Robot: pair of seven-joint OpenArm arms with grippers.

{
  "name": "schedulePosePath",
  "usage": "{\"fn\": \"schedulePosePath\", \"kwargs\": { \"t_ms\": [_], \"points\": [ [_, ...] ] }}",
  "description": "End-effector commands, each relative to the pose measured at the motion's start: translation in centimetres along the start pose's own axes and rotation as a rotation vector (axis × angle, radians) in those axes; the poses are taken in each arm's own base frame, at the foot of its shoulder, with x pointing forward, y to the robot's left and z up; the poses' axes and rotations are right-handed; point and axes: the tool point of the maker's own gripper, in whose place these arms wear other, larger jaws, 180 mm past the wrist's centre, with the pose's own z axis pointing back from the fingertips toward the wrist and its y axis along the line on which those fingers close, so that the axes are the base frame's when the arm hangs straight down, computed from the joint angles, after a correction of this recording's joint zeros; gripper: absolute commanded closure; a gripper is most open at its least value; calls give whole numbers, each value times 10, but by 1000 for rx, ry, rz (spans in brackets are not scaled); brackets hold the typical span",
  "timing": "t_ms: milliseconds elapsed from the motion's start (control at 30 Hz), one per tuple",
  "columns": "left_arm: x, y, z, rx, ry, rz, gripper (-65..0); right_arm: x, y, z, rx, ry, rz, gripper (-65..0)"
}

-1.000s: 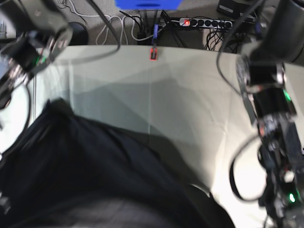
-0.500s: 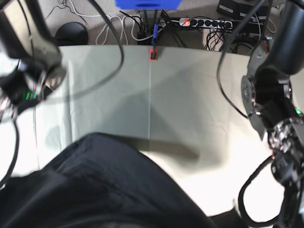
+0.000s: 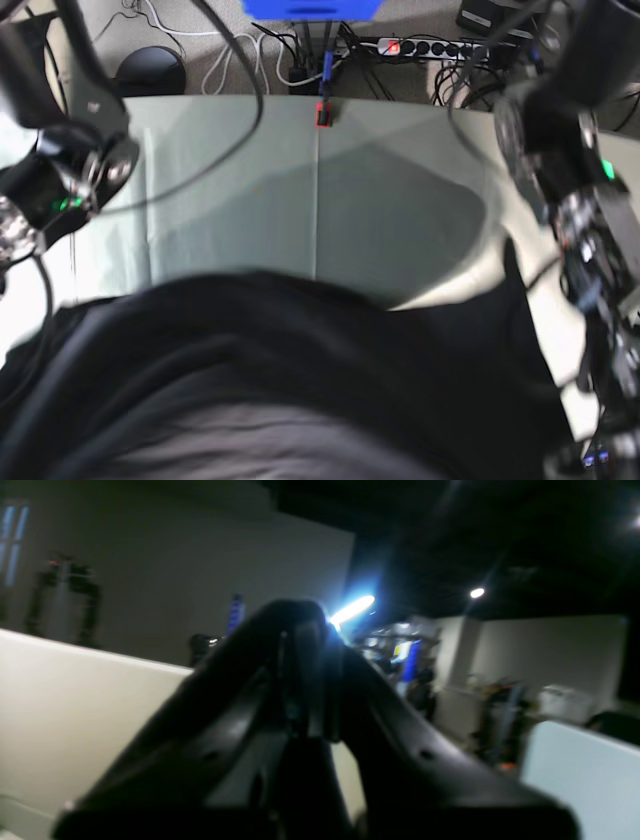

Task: Layout the t-shirt on the table in an organized manner, then fold the t-shirt properly
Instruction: 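Lay the shirt down on the table and open both grippers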

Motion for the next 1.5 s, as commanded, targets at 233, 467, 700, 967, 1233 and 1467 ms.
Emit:
{"fn": "schedulePosePath", "kwargs": {
  "t_ms": [233, 467, 700, 967, 1233, 1467],
  "points": [
    [-57, 52, -1, 132, 130, 4, -4, -67, 13, -32, 32, 143, -132, 0],
    [-125, 90, 11, 224, 305, 23, -5, -130, 66, -59, 172, 312, -202, 0],
    [-165, 124, 29, 315, 410, 41, -49, -183, 132, -81, 314, 485, -284, 0],
    [-178, 155, 59, 382, 464, 20, -307, -224, 180, -76, 441, 659, -271, -166],
    [-197, 165, 98, 397, 549, -19, -307, -247, 173, -49, 432, 706, -266, -392],
    [-238, 156, 174, 419, 713, -8, -311, -283, 140, 7, 401, 773, -194, -395]
  ]
}}
